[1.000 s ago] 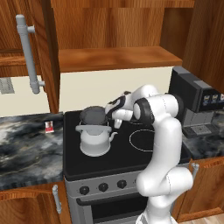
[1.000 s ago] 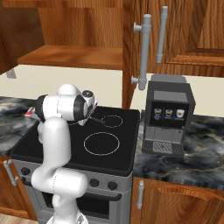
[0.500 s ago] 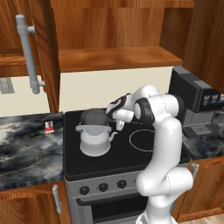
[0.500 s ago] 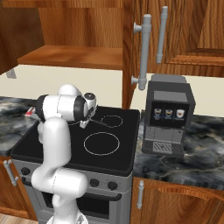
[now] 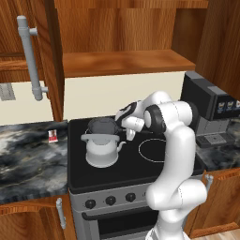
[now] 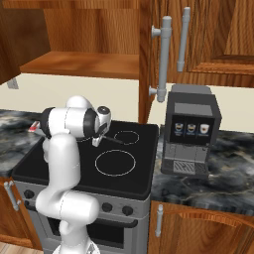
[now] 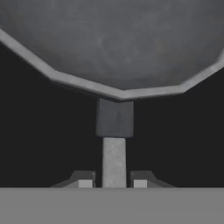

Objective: Pick the pan from the cabinet and place it on the stove. Then turn on the stove burner for the pan.

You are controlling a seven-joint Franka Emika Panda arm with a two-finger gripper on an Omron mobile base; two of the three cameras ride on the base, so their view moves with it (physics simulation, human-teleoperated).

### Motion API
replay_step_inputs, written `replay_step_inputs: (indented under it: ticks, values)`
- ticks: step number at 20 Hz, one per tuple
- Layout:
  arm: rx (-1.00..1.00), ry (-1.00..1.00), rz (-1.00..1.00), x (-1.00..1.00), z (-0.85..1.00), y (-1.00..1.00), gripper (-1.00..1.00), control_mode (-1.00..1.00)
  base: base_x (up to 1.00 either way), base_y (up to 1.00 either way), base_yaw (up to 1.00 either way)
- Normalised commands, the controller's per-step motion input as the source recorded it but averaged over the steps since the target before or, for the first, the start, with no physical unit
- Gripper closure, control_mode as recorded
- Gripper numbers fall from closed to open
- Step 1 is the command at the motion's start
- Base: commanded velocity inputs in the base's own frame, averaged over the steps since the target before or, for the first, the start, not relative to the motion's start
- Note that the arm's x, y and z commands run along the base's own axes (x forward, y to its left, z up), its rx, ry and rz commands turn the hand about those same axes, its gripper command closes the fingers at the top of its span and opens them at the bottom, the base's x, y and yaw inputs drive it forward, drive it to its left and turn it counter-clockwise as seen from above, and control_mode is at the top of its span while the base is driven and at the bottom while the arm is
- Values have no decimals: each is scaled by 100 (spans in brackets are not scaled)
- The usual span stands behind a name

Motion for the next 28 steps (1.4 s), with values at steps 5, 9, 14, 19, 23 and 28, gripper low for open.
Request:
replay_step_inputs:
  ticks: [5,9,14,19,23,28]
  values:
    - [0,0,1,-5,-6,0,100,-100,0,0,0]
    - [0,0,1,-3,-8,0,100,-100,0,0,0]
    - [0,0,0,0,-15,2,-100,-100,0,0,0]
    - [0,0,0,-2,-8,0,-100,-100,0,0,0]
    - [0,0,0,-10,0,0,-100,-100,0,0,0]
    - [0,0,0,-19,0,0,-100,-100,0,0,0]
